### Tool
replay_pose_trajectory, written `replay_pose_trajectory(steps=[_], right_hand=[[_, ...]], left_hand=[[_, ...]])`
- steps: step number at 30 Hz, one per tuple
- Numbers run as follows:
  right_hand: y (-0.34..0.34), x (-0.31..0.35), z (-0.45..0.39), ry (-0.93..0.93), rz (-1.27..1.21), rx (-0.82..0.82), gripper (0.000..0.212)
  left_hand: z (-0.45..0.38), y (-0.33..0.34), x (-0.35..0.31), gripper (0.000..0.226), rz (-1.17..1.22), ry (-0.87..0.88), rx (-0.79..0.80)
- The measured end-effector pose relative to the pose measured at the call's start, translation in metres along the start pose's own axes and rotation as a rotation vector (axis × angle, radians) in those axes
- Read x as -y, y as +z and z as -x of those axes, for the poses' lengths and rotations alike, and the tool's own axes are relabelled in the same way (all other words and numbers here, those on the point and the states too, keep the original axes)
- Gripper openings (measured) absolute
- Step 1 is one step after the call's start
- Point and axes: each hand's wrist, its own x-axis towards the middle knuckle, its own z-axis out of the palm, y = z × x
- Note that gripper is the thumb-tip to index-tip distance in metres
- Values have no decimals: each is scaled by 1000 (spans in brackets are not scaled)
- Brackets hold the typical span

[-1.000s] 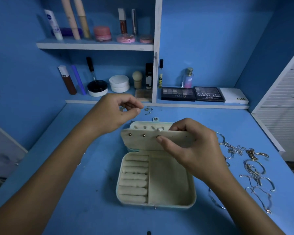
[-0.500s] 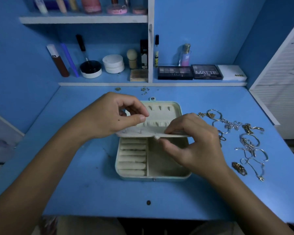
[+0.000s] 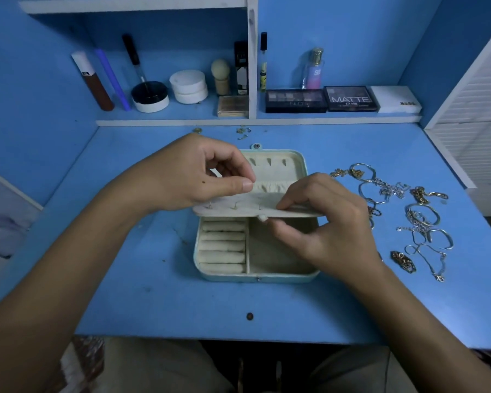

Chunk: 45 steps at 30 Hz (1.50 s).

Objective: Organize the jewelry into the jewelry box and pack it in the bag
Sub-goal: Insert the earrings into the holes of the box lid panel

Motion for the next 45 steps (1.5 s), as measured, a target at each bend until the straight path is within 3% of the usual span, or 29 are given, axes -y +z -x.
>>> replay_pose_trajectory(steps=[8,22,27,45], right_hand=[[0,-1,0,-8,-8,-1,17],[0,1,0,-4,4,-15,23],[0,0,1,-9,8,-9,22],[1,1,1,-24,24,-13,27]], left_hand=[[1,-1,-3,10,8,-34,-4],[-2,-2,-11,12,-36,-36,222],[-3,0,-13,2,-73,-3,239],[-2,3,-14,3,-113,-9,262]])
